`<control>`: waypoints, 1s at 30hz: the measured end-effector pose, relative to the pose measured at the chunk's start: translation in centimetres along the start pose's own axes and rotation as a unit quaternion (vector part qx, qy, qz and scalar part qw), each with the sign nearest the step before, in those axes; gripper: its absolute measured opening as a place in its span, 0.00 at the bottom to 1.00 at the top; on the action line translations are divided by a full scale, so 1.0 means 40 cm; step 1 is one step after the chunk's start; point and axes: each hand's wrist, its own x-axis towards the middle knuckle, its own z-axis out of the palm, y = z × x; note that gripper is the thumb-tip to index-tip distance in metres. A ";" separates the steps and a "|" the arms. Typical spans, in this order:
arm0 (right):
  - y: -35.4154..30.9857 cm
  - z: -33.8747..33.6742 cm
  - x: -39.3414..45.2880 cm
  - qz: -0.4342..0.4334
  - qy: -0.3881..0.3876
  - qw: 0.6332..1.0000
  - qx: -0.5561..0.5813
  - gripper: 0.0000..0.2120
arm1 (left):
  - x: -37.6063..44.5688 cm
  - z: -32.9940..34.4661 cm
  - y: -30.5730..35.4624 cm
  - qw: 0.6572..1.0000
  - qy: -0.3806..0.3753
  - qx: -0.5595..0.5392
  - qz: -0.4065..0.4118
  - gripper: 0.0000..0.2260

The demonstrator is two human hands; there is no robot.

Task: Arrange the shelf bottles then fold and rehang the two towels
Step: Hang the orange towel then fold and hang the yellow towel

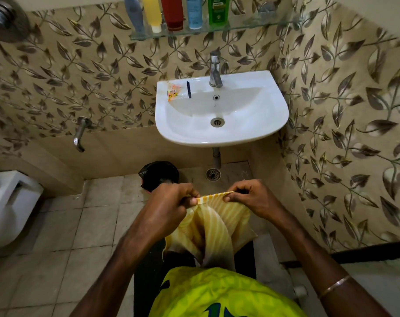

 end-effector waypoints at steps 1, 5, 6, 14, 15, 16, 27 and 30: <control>-0.002 0.002 0.000 -0.001 0.004 1.000 -0.011 0.04 | 0.000 -0.001 -0.003 1.000 0.004 0.003 -0.004 0.09; -0.015 0.012 -0.012 -0.011 0.001 1.000 -0.003 0.05 | 0.011 -0.019 -0.033 0.998 0.045 0.030 -0.038 0.09; -0.022 0.013 -0.016 -0.016 -0.018 1.000 0.010 0.04 | 0.015 -0.027 -0.045 0.996 0.054 0.044 -0.049 0.09; -0.084 0.044 -0.022 -0.046 -0.106 0.991 0.060 0.03 | 0.039 0.006 -0.085 0.992 0.083 0.036 -0.083 0.13; -0.083 0.046 -0.020 -0.051 -0.096 0.993 0.052 0.03 | 0.034 0.013 -0.081 0.995 0.071 0.003 -0.069 0.18; -0.080 0.048 -0.017 -0.057 -0.085 0.994 0.044 0.05 | 0.028 0.020 -0.073 0.997 0.053 -0.030 -0.048 0.23; -0.092 0.056 -0.013 -0.050 -0.108 0.993 0.020 0.07 | 0.026 0.065 -0.019 1.000 -0.015 0.008 -0.009 0.07; -0.067 0.045 -0.015 -0.018 -0.109 0.993 0.038 0.09 | 0.021 0.051 -0.010 1.000 -0.003 -0.005 0.001 0.07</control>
